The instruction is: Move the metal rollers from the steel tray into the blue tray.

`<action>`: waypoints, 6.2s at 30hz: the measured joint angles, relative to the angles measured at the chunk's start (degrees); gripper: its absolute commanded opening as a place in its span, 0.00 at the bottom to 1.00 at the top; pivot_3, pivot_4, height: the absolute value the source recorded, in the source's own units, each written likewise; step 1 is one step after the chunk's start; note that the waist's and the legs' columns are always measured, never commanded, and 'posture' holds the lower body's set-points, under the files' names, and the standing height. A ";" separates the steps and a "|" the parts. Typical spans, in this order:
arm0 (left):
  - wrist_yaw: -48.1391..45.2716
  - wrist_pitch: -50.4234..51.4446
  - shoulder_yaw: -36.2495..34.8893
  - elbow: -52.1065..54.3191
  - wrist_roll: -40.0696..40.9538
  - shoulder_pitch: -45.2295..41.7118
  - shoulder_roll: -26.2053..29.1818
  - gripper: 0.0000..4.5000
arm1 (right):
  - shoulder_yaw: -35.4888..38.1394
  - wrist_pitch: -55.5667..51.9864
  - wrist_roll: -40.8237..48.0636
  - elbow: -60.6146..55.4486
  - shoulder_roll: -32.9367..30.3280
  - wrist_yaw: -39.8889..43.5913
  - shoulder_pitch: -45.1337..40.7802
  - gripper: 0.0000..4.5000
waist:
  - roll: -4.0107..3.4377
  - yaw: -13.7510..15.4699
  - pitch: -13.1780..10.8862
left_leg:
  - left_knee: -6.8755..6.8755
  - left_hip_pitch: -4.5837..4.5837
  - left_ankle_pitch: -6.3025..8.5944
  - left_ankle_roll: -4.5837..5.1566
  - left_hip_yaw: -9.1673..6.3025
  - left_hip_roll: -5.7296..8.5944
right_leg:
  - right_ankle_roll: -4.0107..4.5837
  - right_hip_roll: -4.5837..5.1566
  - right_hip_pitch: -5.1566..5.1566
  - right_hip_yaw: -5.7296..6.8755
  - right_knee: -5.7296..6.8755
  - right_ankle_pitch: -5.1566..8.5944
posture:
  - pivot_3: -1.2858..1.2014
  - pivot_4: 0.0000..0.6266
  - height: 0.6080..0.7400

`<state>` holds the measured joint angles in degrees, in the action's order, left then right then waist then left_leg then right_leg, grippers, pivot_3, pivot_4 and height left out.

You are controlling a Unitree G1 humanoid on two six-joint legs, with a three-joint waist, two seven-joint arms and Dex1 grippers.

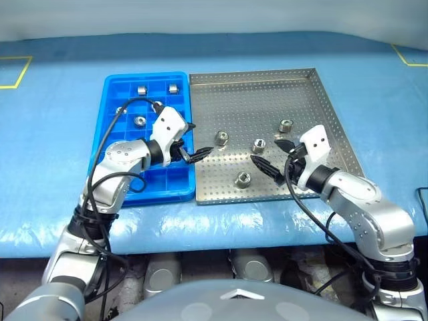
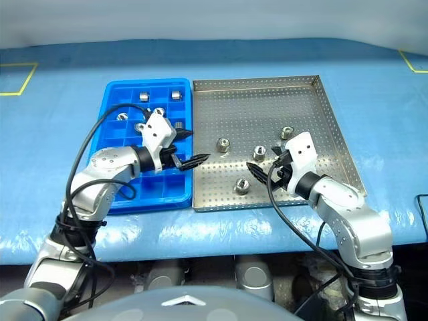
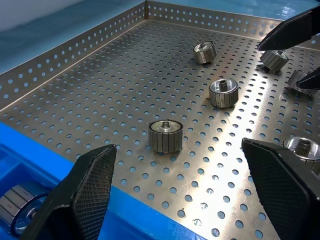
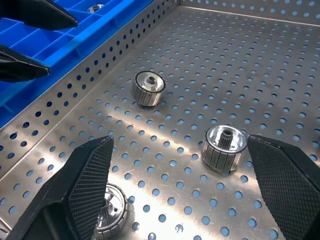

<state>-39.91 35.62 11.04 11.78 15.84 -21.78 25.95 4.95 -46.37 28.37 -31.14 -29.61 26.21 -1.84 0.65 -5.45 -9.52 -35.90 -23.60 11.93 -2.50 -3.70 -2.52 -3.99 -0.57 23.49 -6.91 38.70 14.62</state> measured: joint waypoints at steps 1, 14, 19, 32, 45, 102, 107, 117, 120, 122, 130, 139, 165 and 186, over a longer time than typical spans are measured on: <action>-0.01 0.00 0.09 -0.22 -0.03 -0.05 -0.02 0.98 | 0.00 0.01 0.00 0.00 0.11 -0.05 0.00 0.99 | 0.00 -0.11 0.00 | -0.01 0.00 0.00 0.00 0.00 0.00 | 0.00 0.00 0.00 0.00 0.01 0.00 | 0.48 0.24 1.00; 0.18 0.01 0.20 -0.29 0.08 1.17 -0.05 0.98 | 0.54 1.22 -0.02 0.44 2.15 -1.64 -0.09 0.99 | -0.01 -0.15 0.00 | -0.01 0.01 0.00 0.00 0.00 0.00 | 0.00 0.00 -0.01 0.00 0.02 0.00 | 0.48 0.24 1.00; 0.69 -0.29 0.22 -0.50 -0.01 1.10 -1.03 0.98 | 0.56 1.46 -0.27 0.46 2.14 -1.65 -0.21 0.99 | 0.00 -0.13 0.00 | -0.01 0.00 0.00 0.00 0.00 0.01 | 0.00 0.01 0.00 0.00 0.02 0.00 | 0.47 0.24 1.00; 3.58 -1.00 5.50 -13.01 -6.86 -10.99 -7.64 0.98 | 0.86 2.42 -0.52 0.24 3.33 -3.09 0.58 0.99 | -0.01 -0.84 0.02 | -0.05 -0.02 0.00 0.00 -0.01 0.04 | -0.04 0.01 -0.03 -0.01 0.01 -0.02 | 0.45 0.24 1.00; 5.75 1.83 13.19 -21.97 -17.05 -16.38 -9.03 0.78 | 1.61 2.61 -0.88 -0.76 4.56 -5.25 1.87 1.00 | -0.03 -3.44 0.02 | -0.04 0.02 0.00 0.00 -0.01 0.03 | -0.04 -0.02 -0.03 -0.05 0.06 -0.02 | 0.45 0.24 1.00; -6.68 -3.08 16.13 -26.63 -24.59 -22.61 -0.49 0.76 | -0.83 7.36 -5.02 1.91 9.87 -7.70 0.93 1.00 | -0.22 -5.52 0.16 | -0.04 0.06 0.00 0.01 0.00 0.03 | -0.06 -0.02 -0.06 -0.08 0.10 -0.03 | 0.43 0.24 1.00; -7.64 -3.69 16.34 -28.83 -25.87 -23.27 -0.87 0.48 | -0.83 7.41 -5.15 1.90 9.96 -7.77 1.17 1.00 | -0.43 -5.87 0.34 | -0.06 0.19 -0.02 0.03 0.00 0.03 | -0.12 -0.02 -0.18 -0.09 0.13 -0.06 | 0.43 0.24 1.00; -8.01 -3.44 15.15 -31.87 -26.36 -23.47 -3.90 0.00 | -0.82 7.41 -5.29 1.89 10.10 -7.89 1.12 1.00 | -0.42 -6.38 0.33 | -0.02 0.61 -0.02 0.04 0.02 0.06 | -0.13 0.01 -0.64 -0.10 0.05 -0.06 | 0.43 0.24 1.00; -8.18 -2.28 12.78 -32.40 -23.61 -22.40 -5.67 0.00 | -0.81 7.41 -5.38 1.89 10.12 -8.03 1.13 1.00 | -0.39 -6.88 0.30 | 0.07 0.47 -0.02 0.04 0.03 0.03 | -0.11 -0.01 -0.48 -0.12 0.04 -0.04 | 0.43 0.24 1.00; -8.94 -1.56 10.45 -32.18 -20.84 -22.06 -6.39 0.00 | -0.81 7.41 -5.45 1.88 10.14 -8.30 1.12 1.00 | -0.40 -6.99 0.31 | 0.07 0.17 -0.02 0.04 0.02 0.03 | -0.11 -0.02 -0.15 -0.11 0.06 -0.04 | 0.43 0.24 1.00; -10.54 -3.39 7.33 -29.15 -19.10 -21.55 -1.27 0.21 | -0.92 7.41 -5.54 1.85 10.15 -8.66 1.08 1.00 | -0.42 -6.79 0.32 | 0.21 0.05 -0.02 0.05 0.00 0.02 | -0.09 -0.02 0.03 -0.11 0.01 -0.03 | 0.44 0.24 1.00; -14.75 -7.10 8.62 -28.01 -20.49 -26.38 1.96 0.72 | -3.79 7.72 -5.81 3.47 10.43 -7.32 -1.48 1.00 | -0.41 -5.98 0.31 | 0.20 0.02 -0.02 0.05 0.00 0.04 | -0.08 -0.02 0.03 -0.09 -0.02 -0.03 | 0.44 0.24 1.00; -0.73 8.41 -17.64 7.20 -7.73 4.41 10.05 0.72 | -23.70 25.21 -19.93 56.44 11.29 22.59 -38.69 1.00 | -0.47 -0.06 0.25 | 0.30 0.14 -0.03 0.06 -0.16 -0.02 | 0.03 -0.04 -0.01 0.10 0.07 -0.03 | 0.56 0.24 1.00; 6.15 11.63 -19.98 13.16 -2.98 8.79 9.74 0.73 | -20.14 34.37 -26.14 73.28 16.50 22.00 -44.81 0.44 | -0.46 4.07 0.27 | 0.38 0.22 -0.05 0.04 -0.19 -0.04 | 0.46 -0.04 -0.03 0.20 0.13 -0.11 | 0.57 0.24 1.00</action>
<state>-33.76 47.25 -8.93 24.94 12.86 -12.99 35.69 -15.18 -12.00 2.23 42.15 -13.11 48.21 -46.65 0.19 -1.38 -9.25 -35.52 -23.38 11.88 -2.46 -3.89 -2.57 -3.53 -0.61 23.46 -6.71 38.83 14.51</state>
